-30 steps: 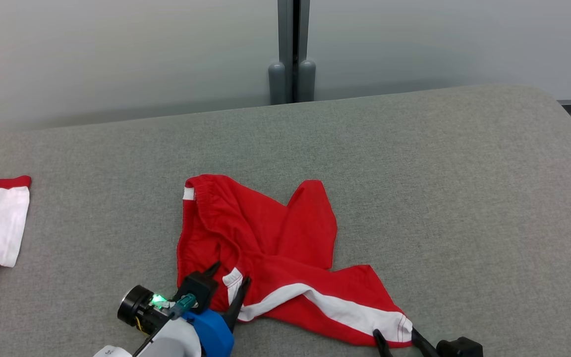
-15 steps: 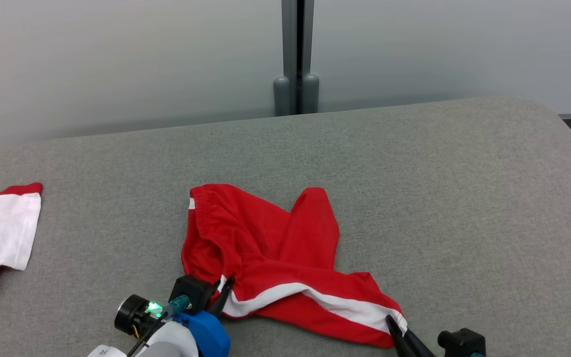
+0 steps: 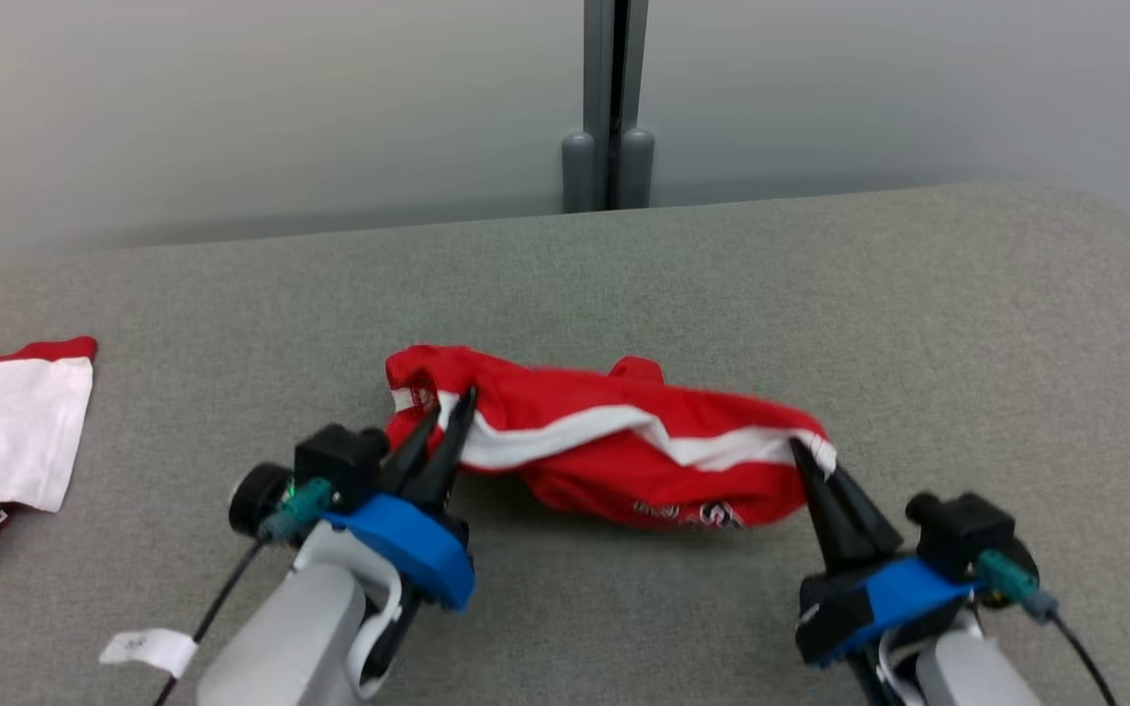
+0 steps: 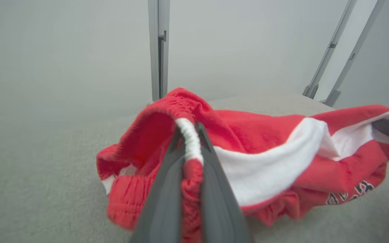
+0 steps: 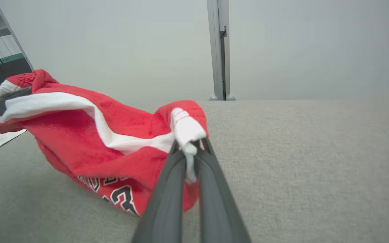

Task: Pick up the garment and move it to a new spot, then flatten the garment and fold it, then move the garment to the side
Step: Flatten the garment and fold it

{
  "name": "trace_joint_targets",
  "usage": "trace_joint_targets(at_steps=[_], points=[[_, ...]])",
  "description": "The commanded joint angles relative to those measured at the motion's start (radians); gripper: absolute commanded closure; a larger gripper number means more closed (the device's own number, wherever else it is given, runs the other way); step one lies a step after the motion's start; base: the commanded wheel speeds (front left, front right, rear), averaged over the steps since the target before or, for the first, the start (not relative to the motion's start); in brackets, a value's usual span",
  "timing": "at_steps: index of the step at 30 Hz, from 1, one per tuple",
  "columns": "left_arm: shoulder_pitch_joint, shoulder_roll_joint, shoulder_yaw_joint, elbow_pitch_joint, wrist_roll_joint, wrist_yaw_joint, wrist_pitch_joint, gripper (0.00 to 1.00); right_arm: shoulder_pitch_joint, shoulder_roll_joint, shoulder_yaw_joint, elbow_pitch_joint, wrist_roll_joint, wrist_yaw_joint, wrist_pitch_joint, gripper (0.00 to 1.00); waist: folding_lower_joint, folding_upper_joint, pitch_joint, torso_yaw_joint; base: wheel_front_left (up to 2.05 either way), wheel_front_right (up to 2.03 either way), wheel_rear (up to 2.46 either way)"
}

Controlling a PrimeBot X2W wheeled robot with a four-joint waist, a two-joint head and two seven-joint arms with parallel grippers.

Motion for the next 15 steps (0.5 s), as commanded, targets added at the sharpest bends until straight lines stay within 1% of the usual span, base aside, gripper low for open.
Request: trace_joint_targets(at_steps=[1,4,7,11,15], points=[[-0.031,0.002,0.011,-0.012,-0.006,0.005,0.0,1.0,-0.038,-0.003,-0.008,-0.009,-0.007,0.0,-0.001,1.0,0.0,0.0,0.013,0.005,0.0,0.0,0.0],[-0.12,0.006,0.042,-0.052,-0.026,0.005,0.021,1.0,-0.165,-0.015,-0.021,0.0,-0.014,0.0,-0.001,1.0,0.0,0.0,0.057,0.003,0.0,0.0,0.0],[-0.236,0.005,0.063,-0.071,-0.046,0.0,0.059,1.0,-0.33,-0.026,-0.023,0.031,-0.007,0.0,-0.001,1.0,0.0,0.0,0.112,-0.003,0.0,0.0,0.0],[-0.423,-0.002,0.089,-0.06,-0.087,-0.007,0.108,1.0,-0.581,-0.051,-0.018,0.103,0.009,0.0,0.0,1.0,0.0,0.0,0.194,-0.013,0.0,0.0,0.0],[-0.624,-0.026,0.109,-0.014,-0.13,-0.011,0.131,1.0,-0.814,-0.059,-0.05,0.184,0.045,0.0,0.0,1.0,0.0,0.0,0.261,-0.021,0.0,0.0,0.0]])
